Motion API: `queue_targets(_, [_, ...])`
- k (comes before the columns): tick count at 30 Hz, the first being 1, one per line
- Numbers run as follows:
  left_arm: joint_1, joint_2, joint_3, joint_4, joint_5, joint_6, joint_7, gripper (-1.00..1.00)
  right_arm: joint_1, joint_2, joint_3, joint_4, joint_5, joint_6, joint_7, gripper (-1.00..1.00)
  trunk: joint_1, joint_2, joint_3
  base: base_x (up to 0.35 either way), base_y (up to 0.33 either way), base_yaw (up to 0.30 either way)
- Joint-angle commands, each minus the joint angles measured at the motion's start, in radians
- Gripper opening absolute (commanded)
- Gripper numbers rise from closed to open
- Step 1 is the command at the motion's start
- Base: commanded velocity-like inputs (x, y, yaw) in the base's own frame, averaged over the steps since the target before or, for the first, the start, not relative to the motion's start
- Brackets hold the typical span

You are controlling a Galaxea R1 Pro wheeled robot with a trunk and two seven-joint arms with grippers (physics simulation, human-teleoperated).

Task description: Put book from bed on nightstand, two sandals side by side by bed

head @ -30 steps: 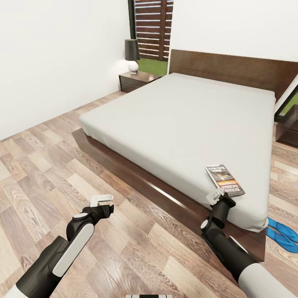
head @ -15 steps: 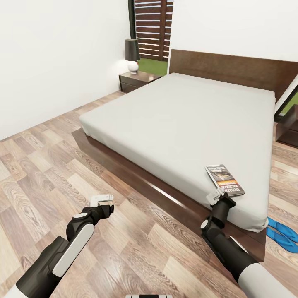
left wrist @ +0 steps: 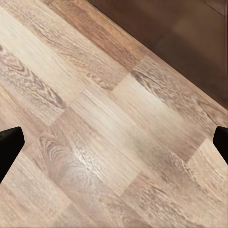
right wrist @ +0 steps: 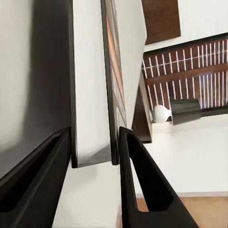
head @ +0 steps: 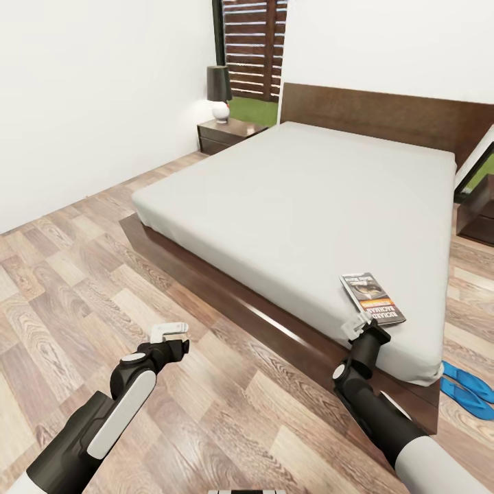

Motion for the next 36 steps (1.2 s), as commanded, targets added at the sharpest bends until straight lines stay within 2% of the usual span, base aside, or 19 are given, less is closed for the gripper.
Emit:
queue_targets(1, [-0.001,0.001,-0.002,-0.001,0.01,0.0,0.01,1.0,-0.001,-0.001,0.003,0.0,0.001,0.006,-0.003,-1.0,-0.004,0.007,0.003,0.0,0.0,0.0])
queue_targets(13, [-0.001,0.001,-0.003,-0.001,0.01,0.002,0.007,1.0,-0.001,-0.001,0.003,0.0,0.001,0.006,-0.003,-1.0,-0.05,0.091,0.04,0.0,0.0,0.045])
queue_targets(36, [-0.001,0.001,-0.001,-0.001,0.01,0.002,0.006,1.0,-0.001,-0.001,0.005,0.0,0.001,0.005,-0.003,-1.0,-0.138,0.252,0.112,0.0,0.0,0.264])
